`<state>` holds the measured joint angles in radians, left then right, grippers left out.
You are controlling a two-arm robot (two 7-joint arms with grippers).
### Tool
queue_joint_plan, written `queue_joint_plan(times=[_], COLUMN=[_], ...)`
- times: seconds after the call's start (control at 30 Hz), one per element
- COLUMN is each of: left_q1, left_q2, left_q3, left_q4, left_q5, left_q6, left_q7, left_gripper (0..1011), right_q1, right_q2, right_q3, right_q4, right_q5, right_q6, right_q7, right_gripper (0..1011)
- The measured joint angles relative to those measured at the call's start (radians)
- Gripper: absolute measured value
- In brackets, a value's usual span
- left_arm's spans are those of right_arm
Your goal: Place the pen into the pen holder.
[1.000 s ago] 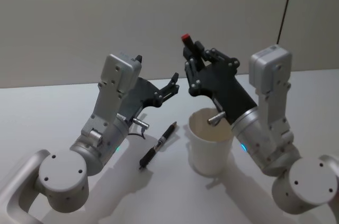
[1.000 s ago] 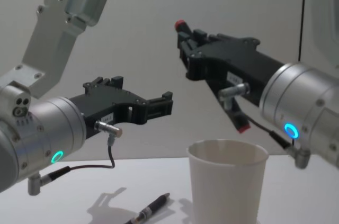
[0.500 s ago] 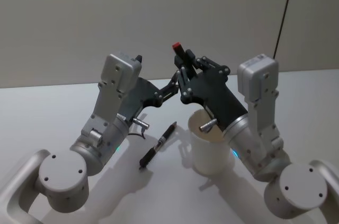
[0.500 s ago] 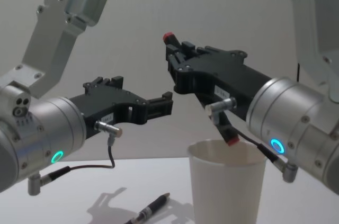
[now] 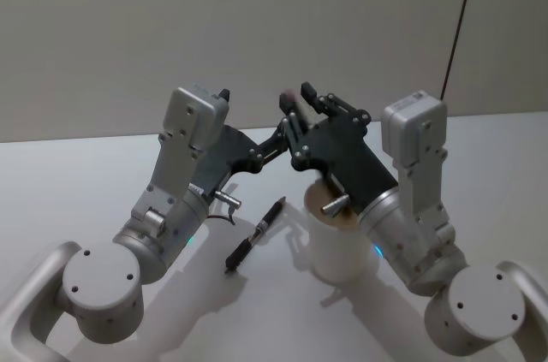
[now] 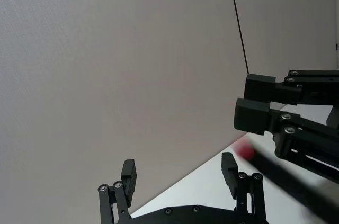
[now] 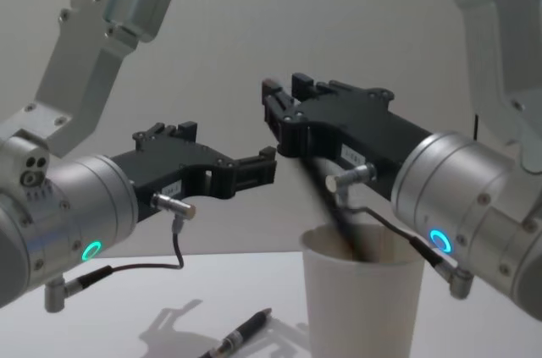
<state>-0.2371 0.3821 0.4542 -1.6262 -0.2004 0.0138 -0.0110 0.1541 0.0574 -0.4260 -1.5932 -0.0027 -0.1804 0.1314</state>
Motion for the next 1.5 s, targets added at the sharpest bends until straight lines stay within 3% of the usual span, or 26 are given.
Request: queue_joint_plan(times=[0.07, 0.43, 0.83, 1.13, 1.5], left_q1=[0.0, 0.0, 0.0, 0.0, 0.0], left_q2=[0.0, 0.0, 0.0, 0.0, 0.0], left_q3=[0.0, 0.0, 0.0, 0.0, 0.0], left_q4=[0.0, 0.0, 0.0, 0.0, 0.0], left_q5=[0.0, 0.0, 0.0, 0.0, 0.0], left_q6=[0.0, 0.0, 0.0, 0.0, 0.0], left_q7=[0.0, 0.0, 0.0, 0.0, 0.0], left_gripper=[1001, 1001, 1001, 1001, 1001], right_q1=[0.0, 0.0, -0.002, -0.031, -0.121], right_q2=[0.0, -0.001, 0.007, 0.075, 0.217], right_q3=[0.0, 0.0, 0.007, 0.06, 0.156], right_q4=[0.001, 0.004, -0.019, -0.128, -0.264], right_q5=[0.0, 0.0, 0.002, 0.047, 0.152], right_q6=[0.0, -0.001, 0.005, 0.041, 0.146], right_q7=[-0.001, -0.002, 0.0, -0.01, -0.073], right_gripper=[306, 699, 1001, 1002, 1001])
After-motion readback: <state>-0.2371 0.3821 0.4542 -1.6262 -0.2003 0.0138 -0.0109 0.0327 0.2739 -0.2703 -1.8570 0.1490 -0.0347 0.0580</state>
